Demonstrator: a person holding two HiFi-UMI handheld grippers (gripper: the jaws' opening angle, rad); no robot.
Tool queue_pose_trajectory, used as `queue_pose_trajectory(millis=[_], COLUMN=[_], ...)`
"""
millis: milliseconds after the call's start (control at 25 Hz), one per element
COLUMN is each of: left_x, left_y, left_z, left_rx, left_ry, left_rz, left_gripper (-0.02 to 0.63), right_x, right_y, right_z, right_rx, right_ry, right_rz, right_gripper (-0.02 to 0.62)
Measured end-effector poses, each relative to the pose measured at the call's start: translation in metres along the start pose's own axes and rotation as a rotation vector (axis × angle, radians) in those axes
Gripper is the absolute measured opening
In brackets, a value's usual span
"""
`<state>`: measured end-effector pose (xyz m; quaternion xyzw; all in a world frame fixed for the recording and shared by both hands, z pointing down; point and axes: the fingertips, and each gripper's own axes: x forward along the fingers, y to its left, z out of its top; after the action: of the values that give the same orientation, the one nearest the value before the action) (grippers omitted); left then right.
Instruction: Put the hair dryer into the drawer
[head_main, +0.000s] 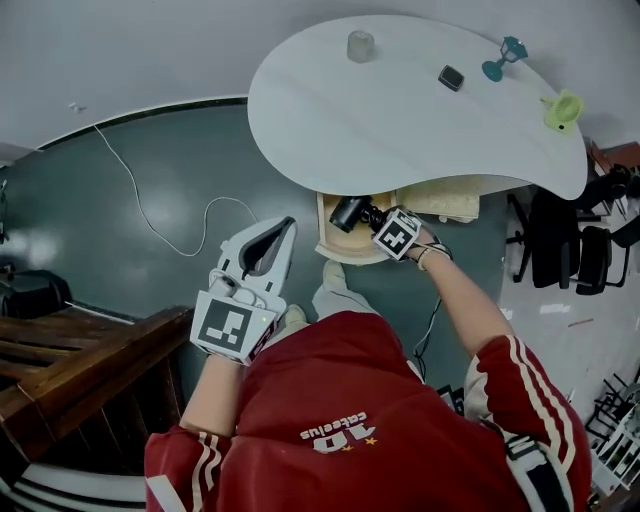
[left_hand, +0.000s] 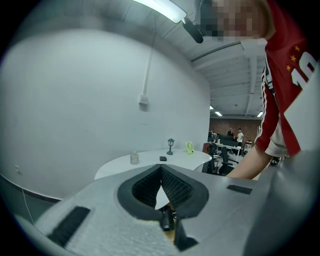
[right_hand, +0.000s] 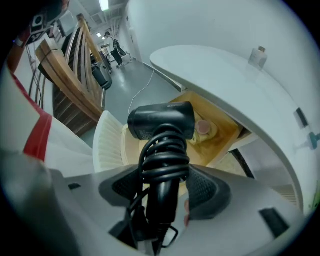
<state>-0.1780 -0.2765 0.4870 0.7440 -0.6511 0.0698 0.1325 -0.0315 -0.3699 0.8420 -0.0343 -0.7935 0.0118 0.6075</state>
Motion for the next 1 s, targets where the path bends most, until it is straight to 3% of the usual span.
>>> queue_pose_trajectory(millis=[600,1000], left_x=[0.002,0.001], left_y=[0.008,0.008], left_z=[-0.019,-0.026], left_rx=[-0.006,0.004], left_ry=[0.088,0.125], left_rz=[0.056,0.059], left_gripper=[0.003,0.003], right_x=[0.063,0.082], right_y=[-0.021,-0.014], right_z=[0.01,0.004], right_rx=[0.119,0.091], right_ry=[0.027,0.135], right_rz=[-0.082,-0.013], right_gripper=[0.282,0.282])
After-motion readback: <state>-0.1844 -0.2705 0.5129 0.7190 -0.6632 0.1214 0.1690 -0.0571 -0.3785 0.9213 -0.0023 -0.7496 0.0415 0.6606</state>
